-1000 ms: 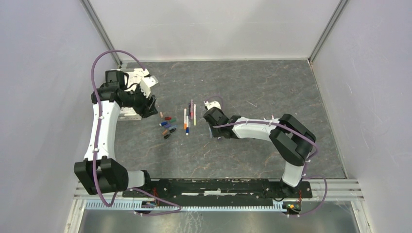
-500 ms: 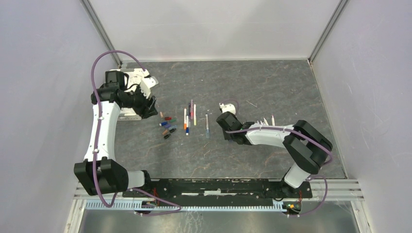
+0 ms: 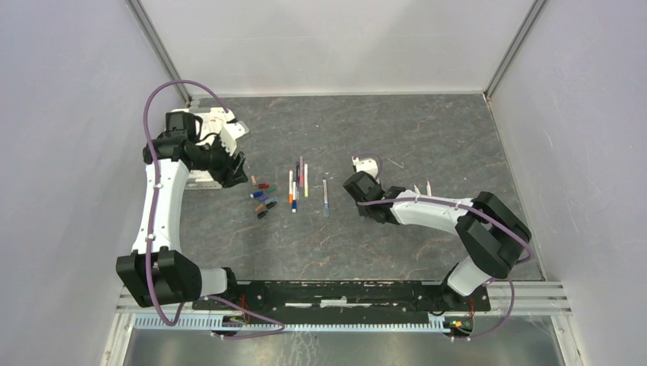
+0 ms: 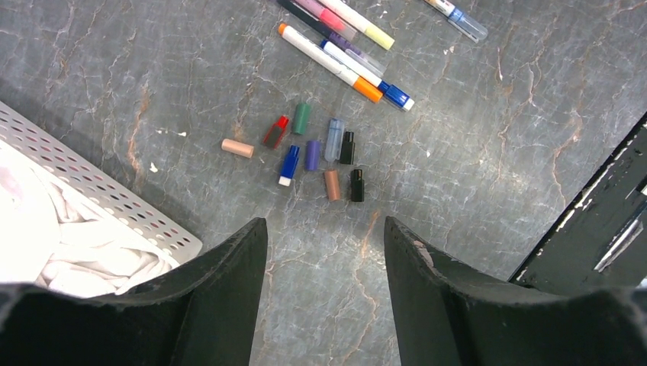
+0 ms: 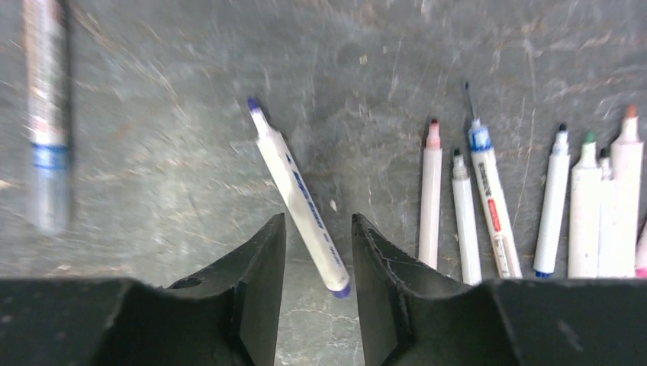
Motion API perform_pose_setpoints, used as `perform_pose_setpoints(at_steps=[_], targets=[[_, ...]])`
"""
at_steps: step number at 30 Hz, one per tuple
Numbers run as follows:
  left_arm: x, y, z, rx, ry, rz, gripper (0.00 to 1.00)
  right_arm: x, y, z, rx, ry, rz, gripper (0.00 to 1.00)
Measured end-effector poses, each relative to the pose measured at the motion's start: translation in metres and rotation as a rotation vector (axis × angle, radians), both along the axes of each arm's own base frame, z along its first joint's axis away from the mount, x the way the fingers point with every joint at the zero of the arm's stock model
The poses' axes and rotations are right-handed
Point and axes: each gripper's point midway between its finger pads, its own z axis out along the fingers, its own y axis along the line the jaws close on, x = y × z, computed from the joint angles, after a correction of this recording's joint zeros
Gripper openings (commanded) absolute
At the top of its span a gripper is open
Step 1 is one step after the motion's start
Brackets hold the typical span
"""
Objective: Open the pen caps
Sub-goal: Move the pen to the center of the board, then pick up the pen from the center of the board.
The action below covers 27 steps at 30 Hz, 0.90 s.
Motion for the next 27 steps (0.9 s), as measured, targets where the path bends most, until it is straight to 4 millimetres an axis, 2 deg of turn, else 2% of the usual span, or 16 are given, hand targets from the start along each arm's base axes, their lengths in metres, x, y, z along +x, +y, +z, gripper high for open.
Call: perform_pose_setpoints(at_steps=[1,3,7,10,12,14,16,17,20,21,27], targets=[[0.0,0.0,0.0,0.0,0.0,0.0,0.74,0.003,0.003,0.007,0.006,-0.01,-0.003,0.45],[-0.001,0.0,0.0,0.001,0.001,0.001,0.79,0.013,0.014,0.023,0.03,-0.04,-0.003,0.45],[0.0,0.002,0.005,0.009,-0.003,0.006,0.82,0.033,0.058,0.067,0.123,-0.116,0.034,0.46],[0.001,0.003,0.009,0.017,-0.014,0.009,0.82,0.043,0.093,0.08,0.172,-0.128,0.076,0.44],[0.001,0.005,0.011,0.029,-0.021,0.016,0.84,0.047,0.114,0.072,0.182,-0.103,0.107,0.44],[0.0,0.007,0.012,0.037,-0.027,0.024,0.85,0.049,0.125,0.056,0.169,-0.07,0.122,0.43],[0.0,0.011,0.014,0.048,-0.034,0.039,0.86,0.049,0.13,0.033,0.14,-0.025,0.133,0.43],[0.0,0.013,0.014,0.055,-0.037,0.046,0.98,0.048,0.13,0.023,0.125,-0.003,0.138,0.42],[0.003,0.02,0.015,0.071,-0.045,0.075,1.0,0.042,0.127,-0.005,0.077,0.058,0.147,0.4],[0.004,0.022,0.015,0.076,-0.046,0.081,1.0,0.041,0.127,-0.01,0.07,0.067,0.145,0.39],[0.007,0.029,0.022,0.096,-0.066,0.106,1.0,0.042,0.128,-0.008,0.067,0.065,0.154,0.26]])
